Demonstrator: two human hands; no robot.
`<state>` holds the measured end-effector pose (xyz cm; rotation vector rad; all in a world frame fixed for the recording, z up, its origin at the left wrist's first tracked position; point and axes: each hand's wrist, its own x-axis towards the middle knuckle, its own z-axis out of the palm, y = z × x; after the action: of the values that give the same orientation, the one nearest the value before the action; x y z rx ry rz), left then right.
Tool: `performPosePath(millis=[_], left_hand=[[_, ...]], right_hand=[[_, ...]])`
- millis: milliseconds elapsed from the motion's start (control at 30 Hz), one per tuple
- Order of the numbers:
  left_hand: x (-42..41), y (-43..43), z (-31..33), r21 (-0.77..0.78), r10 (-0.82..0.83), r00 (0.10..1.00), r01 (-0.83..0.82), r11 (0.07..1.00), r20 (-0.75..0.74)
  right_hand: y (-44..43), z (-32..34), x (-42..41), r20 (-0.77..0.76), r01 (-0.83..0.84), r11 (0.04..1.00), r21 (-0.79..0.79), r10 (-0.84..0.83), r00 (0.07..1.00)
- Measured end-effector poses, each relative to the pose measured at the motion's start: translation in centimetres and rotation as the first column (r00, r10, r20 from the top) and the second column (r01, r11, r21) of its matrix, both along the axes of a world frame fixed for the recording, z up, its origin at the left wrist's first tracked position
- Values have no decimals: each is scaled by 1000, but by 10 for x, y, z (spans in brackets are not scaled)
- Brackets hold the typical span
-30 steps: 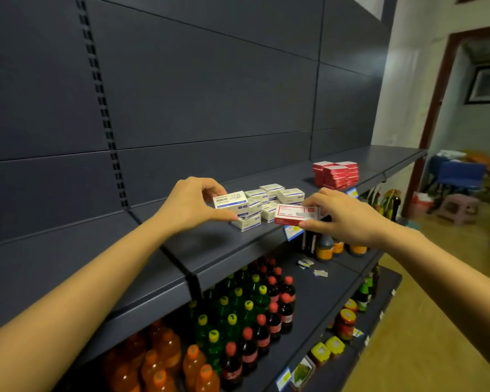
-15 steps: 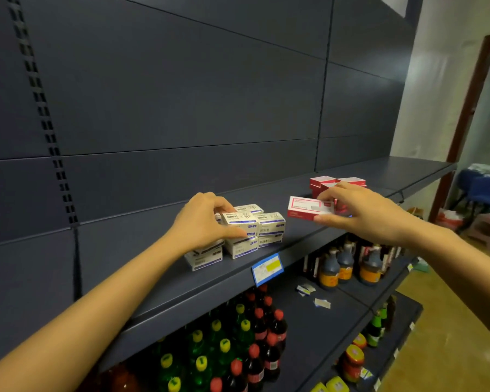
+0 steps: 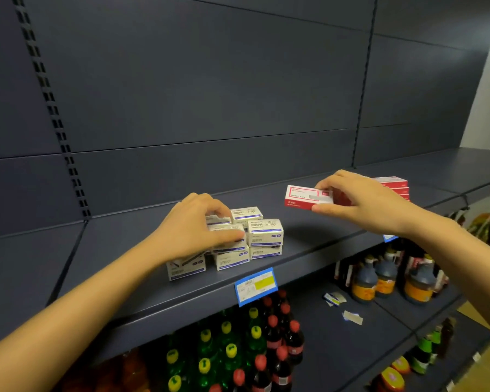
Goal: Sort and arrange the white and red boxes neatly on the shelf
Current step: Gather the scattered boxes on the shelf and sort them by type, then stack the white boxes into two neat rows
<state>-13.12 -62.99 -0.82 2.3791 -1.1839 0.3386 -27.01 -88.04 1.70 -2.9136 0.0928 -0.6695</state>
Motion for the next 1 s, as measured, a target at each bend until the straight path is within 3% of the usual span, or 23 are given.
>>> performPosePath(millis=[167,667,900,1000], left_hand=[[-6,-28,17,-99,45,999,-42,994,31],[-20,-187,30,-79,251,966,-246,966,67],[-21,-205,28,-62,357,932,-354,933,53],[-23,-197,33,-76,379,925,-375,924,44]], right_hand=[[-42,6,3,14,-27,999,-21,27,1000],[-235,23,2,-135,-11,999,38,16,991],[-274,5,22,-255,-74,995,62,88,963],[-274,3,27,-227,-82,996,35,87,970]])
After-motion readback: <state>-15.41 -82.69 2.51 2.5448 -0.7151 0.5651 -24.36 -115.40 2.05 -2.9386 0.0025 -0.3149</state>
